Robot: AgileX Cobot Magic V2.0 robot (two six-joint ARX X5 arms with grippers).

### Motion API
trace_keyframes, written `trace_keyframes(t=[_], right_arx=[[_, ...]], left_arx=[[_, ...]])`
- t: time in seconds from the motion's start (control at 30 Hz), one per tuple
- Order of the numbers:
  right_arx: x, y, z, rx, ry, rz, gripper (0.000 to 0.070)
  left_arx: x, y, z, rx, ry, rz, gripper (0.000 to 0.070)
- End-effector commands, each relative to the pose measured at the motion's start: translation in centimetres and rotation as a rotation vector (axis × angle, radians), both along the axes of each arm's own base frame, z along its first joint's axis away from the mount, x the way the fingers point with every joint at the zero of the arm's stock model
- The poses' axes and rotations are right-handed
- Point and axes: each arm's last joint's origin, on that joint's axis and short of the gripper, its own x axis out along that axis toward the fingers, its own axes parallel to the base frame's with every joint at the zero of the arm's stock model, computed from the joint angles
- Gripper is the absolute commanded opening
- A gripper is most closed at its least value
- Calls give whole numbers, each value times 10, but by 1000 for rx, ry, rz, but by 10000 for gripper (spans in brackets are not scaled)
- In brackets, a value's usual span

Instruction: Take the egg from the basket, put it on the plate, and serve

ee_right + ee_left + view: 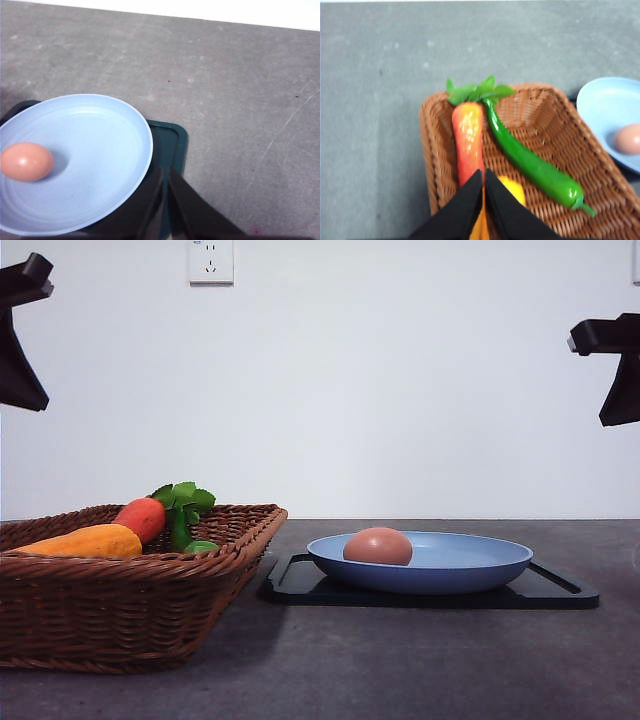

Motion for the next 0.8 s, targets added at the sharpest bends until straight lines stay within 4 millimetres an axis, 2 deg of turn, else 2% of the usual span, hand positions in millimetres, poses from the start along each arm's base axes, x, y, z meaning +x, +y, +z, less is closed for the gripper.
trace_keyframes(t=[0.0,0.47,0.6,0.77], right_arx=[[0,1,2,25,-8,-4,0],[1,1,5,33,-34,-13,0],[1,1,5,33,-34,-13,0],[1,1,5,33,-34,-13,0]], left_arx=[[2,-1,3,-13,-2,-3,0],[-2,-1,6,-21,-22,-8,0],[-25,8,23,-35,-126,-17,0],[-68,26,46,-32,-354,-18,0]])
